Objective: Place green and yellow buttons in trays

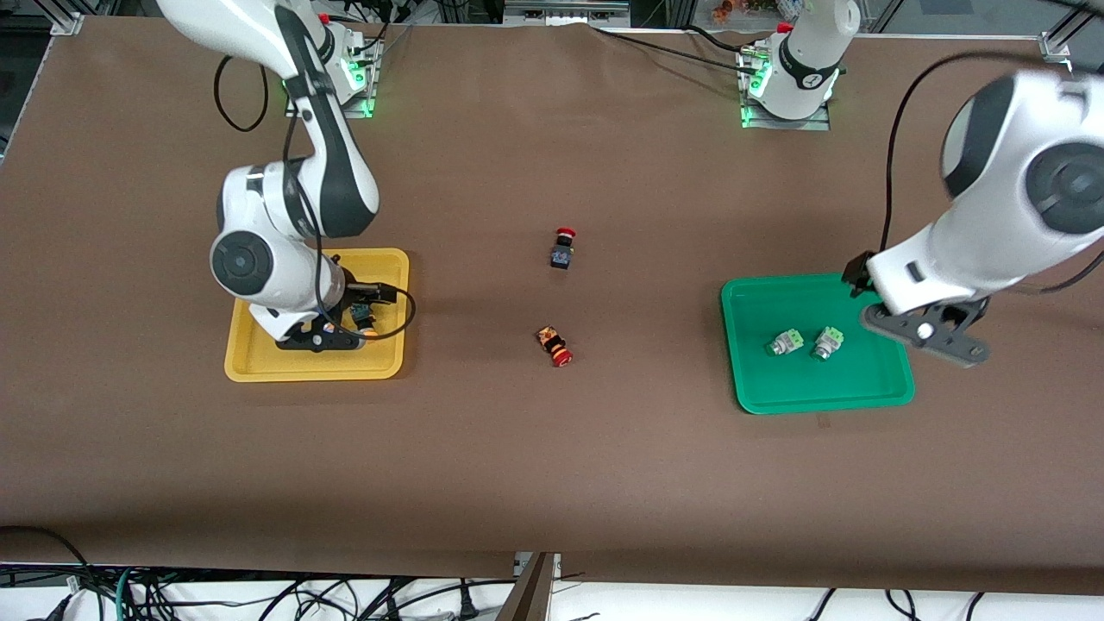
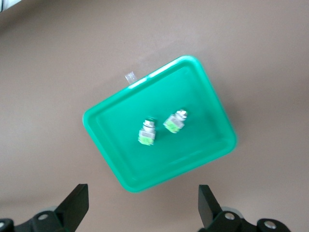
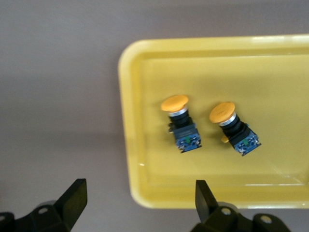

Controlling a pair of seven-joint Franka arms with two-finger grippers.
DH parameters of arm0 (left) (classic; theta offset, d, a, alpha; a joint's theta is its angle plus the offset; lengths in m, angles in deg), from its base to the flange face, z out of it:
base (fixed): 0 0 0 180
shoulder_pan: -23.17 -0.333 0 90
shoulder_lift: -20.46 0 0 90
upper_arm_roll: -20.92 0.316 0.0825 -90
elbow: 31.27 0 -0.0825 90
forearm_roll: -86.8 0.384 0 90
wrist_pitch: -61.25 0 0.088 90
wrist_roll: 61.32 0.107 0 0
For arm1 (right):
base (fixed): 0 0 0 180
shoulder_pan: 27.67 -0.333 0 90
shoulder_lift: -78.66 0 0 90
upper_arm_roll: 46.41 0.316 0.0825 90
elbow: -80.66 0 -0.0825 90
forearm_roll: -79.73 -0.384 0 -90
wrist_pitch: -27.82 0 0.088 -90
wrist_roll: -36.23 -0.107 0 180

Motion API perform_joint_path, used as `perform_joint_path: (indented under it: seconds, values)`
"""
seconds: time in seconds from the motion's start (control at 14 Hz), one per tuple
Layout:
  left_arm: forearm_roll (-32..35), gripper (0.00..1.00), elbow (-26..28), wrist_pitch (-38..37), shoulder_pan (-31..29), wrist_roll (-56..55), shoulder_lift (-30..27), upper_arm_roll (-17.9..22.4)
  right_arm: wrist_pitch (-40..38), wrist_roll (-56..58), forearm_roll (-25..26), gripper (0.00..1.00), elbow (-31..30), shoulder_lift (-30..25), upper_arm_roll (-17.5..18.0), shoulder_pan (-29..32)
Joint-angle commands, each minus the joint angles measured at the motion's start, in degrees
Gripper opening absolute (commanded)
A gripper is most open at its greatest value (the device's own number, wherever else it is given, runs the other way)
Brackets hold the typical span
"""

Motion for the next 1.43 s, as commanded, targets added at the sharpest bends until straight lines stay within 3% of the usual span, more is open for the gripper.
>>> perform_joint_path:
  seconds: [0.0, 0.07, 0.14, 0.29, 0.43, 0.64, 1.07, 1.14, 1.36]
  values:
    - [-7.7, 1.0, 8.2, 2.2, 7.9, -10.2, -11.5, 12.8, -4.0, -1.5, 2.1, 0.99, -1.1, -8.4, 0.0, -0.4]
    - [-8.3, 1.0, 14.7, 7.0, 9.7, -10.2, -15.4, 15.7, -4.9, -1.5, 3.2, 0.99, -1.4, -11.6, -0.1, -0.4]
    - [-9.2, 1.0, 18.0, 9.2, 9.3, -10.1, -17.1, 16.0, -6.5, -1.5, 4.7, 0.99, -1.6, -14.3, -0.2, -0.3]
    - [-8.8, 1.0, 18.0, 8.2, 6.9, -10.1, -16.6, 13.2, -10.3, -1.5, 9.0, 0.99, -1.6, -19.4, -0.2, -0.3]
    - [-9.5, 1.0, 16.5, 7.5, 6.8, -10.2, -15.4, 12.9, -13.7, -1.2, 12.1, 0.99, -1.5, -22.7, -0.2, -0.3]
    - [-9.5, 1.0, 16.1, 7.0, 6.7, -9.9, -15.1, 12.7, -15.8, -0.5, 15.1, 0.99, -1.3, -24.1, 0.6, 1.8]
    - [-9.6, 1.0, 15.1, 4.6, 6.6, -9.8, -15.0, 13.0, -15.8, 4.2, 15.3, 0.99, -1.3, -24.4, 22.3, 25.7]
    - [-9.6, 1.0, 15.0, 4.5, 6.7, -9.9, -15.0, 12.8, -15.8, 4.5, 15.3, 0.99, -1.2, -24.4, 24.0, 27.3]
    - [-9.6, 1.0, 14.9, 4.5, 6.6, -9.8, -15.0, 12.8, -14.9, 4.5, 15.4, 0.99, -0.9, -24.1, 23.8, 27.3]
